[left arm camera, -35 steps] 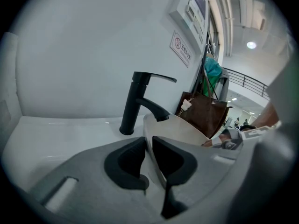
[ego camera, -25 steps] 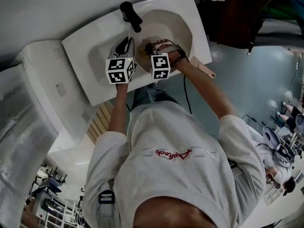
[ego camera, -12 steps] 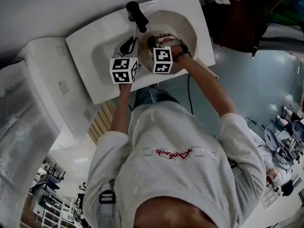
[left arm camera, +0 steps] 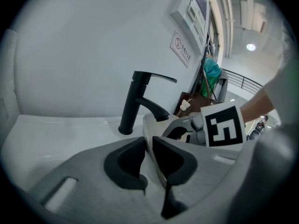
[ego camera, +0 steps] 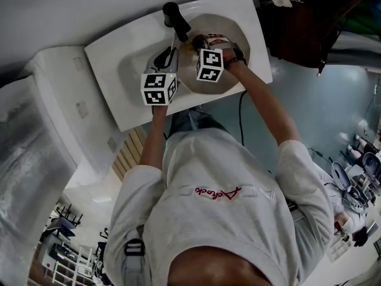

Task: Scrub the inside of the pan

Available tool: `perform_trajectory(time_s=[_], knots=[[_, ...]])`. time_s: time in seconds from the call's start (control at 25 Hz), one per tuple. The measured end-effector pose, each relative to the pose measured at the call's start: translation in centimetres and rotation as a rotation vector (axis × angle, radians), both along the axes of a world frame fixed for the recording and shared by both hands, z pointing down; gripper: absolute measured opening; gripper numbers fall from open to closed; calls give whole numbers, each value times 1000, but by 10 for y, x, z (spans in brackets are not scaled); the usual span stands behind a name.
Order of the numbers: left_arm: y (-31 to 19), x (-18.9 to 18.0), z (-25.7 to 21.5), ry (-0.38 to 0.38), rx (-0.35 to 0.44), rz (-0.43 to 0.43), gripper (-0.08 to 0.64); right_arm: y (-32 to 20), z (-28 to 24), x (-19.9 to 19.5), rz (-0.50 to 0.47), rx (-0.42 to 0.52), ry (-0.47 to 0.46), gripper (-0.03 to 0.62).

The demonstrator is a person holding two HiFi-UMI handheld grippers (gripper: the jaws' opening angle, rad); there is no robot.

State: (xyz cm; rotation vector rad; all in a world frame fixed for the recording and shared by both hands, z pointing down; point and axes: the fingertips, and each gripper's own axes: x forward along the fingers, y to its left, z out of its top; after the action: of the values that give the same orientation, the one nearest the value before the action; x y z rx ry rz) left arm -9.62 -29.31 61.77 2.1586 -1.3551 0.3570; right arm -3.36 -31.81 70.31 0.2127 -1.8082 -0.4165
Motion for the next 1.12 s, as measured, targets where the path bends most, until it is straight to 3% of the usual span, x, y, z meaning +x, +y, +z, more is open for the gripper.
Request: perform_trajectory(time_s=[0.72, 1.12], knots=[[0, 1, 0, 5, 3, 18, 54, -16, 7, 64, 153, 14, 59, 26], [0, 0, 0, 2, 11, 11, 54, 3, 13, 88, 156, -2, 107, 26]])
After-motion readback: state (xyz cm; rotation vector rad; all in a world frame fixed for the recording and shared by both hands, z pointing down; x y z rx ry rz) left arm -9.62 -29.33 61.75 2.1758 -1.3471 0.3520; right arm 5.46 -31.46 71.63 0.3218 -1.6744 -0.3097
